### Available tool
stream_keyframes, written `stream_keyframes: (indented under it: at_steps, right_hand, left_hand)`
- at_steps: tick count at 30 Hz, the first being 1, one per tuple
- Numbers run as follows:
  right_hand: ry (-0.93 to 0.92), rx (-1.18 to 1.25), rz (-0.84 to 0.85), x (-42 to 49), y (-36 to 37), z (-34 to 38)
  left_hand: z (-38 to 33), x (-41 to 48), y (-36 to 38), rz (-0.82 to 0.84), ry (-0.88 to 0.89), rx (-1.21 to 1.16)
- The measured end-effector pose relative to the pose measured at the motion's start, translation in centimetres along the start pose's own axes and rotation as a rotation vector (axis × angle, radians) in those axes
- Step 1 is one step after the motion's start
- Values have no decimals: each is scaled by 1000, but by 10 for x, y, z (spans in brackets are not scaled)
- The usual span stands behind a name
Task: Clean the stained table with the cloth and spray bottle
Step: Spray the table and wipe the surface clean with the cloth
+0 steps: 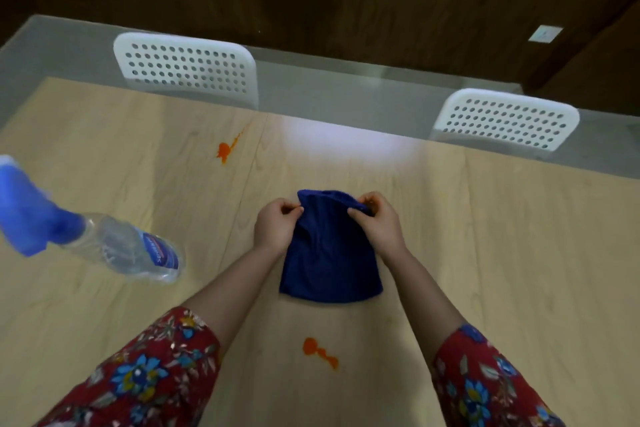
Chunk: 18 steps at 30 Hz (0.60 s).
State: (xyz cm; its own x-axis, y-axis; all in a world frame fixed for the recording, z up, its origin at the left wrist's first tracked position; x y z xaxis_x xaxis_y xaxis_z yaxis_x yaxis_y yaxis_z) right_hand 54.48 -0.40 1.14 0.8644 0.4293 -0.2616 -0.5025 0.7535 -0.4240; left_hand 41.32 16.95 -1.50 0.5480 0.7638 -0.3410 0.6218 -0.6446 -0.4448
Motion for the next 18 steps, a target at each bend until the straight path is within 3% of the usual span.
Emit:
stream_keyframes:
  at_steps: [3,8,14,18]
  right_hand:
    - [-30,159,154,-30,-21,13]
    - [-51,250,340,-68,-56,16]
    - [-118,-16,402,-86,-71,42]
    - [-140,89,396,-95,-65,65]
  left_hand:
    - [-18,-22,-5,255,-126,-305]
    - [-75,-67,-24,644,98,-140]
    - [-124,-99,-25,706,282,-10]
    - [-151,-109,-25,601,350,-35]
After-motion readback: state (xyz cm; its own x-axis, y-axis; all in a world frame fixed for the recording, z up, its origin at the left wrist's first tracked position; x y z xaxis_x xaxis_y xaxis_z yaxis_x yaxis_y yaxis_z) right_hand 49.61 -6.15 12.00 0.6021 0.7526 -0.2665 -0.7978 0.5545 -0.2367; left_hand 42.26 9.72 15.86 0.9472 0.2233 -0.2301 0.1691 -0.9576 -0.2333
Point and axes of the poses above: each hand's wrist, its own x-axis towards the middle knuckle, its own y-axis out of the palm, z = x × y, the point moved 8 cm from there along x, towards the middle knuckle, and after that the axes turned 3 degrees about -z, right-handed, at the moved point
